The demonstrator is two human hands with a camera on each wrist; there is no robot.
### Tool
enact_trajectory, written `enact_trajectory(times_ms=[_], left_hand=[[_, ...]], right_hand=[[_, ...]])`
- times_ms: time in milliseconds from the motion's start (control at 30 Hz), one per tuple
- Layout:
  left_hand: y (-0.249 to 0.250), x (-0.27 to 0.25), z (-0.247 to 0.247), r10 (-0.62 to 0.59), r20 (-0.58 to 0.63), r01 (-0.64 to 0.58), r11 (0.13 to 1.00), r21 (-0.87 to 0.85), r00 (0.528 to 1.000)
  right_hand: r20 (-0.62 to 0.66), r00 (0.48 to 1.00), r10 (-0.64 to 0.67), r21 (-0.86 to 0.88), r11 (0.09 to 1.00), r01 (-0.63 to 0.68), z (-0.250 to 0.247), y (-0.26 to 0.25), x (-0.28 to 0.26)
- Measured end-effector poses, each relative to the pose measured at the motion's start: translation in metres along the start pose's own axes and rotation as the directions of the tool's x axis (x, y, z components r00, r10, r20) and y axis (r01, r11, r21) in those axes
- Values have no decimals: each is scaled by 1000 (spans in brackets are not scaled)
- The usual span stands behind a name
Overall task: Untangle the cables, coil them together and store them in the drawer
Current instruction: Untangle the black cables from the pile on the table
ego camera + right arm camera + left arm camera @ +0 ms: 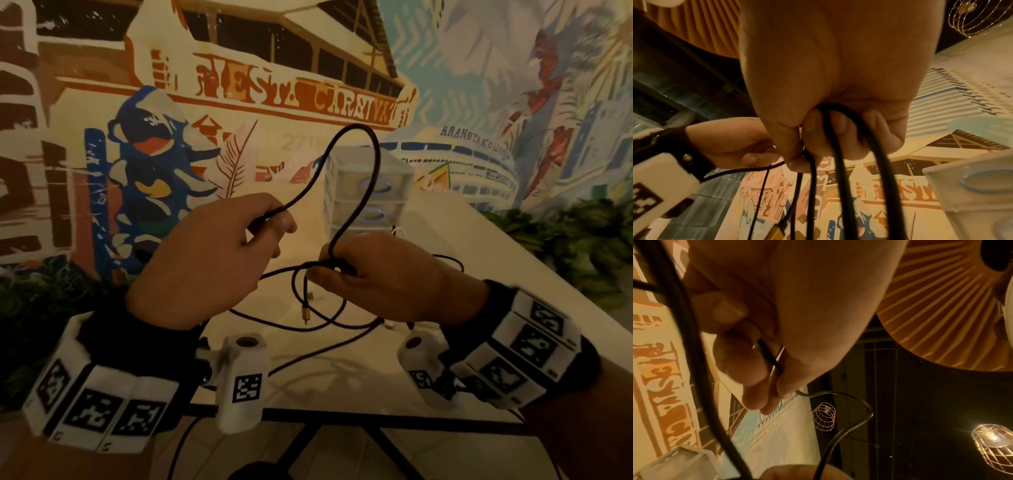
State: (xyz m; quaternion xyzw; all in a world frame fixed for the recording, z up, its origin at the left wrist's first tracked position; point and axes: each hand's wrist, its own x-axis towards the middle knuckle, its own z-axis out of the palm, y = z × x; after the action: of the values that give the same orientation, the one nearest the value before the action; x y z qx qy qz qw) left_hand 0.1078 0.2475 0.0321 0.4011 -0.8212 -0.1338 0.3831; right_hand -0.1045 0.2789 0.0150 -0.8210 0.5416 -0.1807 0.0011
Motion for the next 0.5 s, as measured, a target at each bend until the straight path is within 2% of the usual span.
enact_trajectory(times_ms=[133,267,400,433,500], left_hand=[[17,-2,6,13,-4,-13,999,-42,1000],[30,4,14,74,-61,-76,996,-44,995],[37,7,29,101,-113,-108,993,-57,988],[37,7,32,102,-125,-110,992,-60,987],[36,6,35,90,-156,-105,991,-85,984]], right_hand=[[-47,999,19,-13,1000,-19,-2,4,-17],[-79,996,-36,-25,999,34,8,-9,-13],[-263,961,-89,-31,996,84,16,-10,6],[-273,958,-89,-67,995,74,16,-8,8],[-220,976,5,-147,988,-39,15,-2,9]])
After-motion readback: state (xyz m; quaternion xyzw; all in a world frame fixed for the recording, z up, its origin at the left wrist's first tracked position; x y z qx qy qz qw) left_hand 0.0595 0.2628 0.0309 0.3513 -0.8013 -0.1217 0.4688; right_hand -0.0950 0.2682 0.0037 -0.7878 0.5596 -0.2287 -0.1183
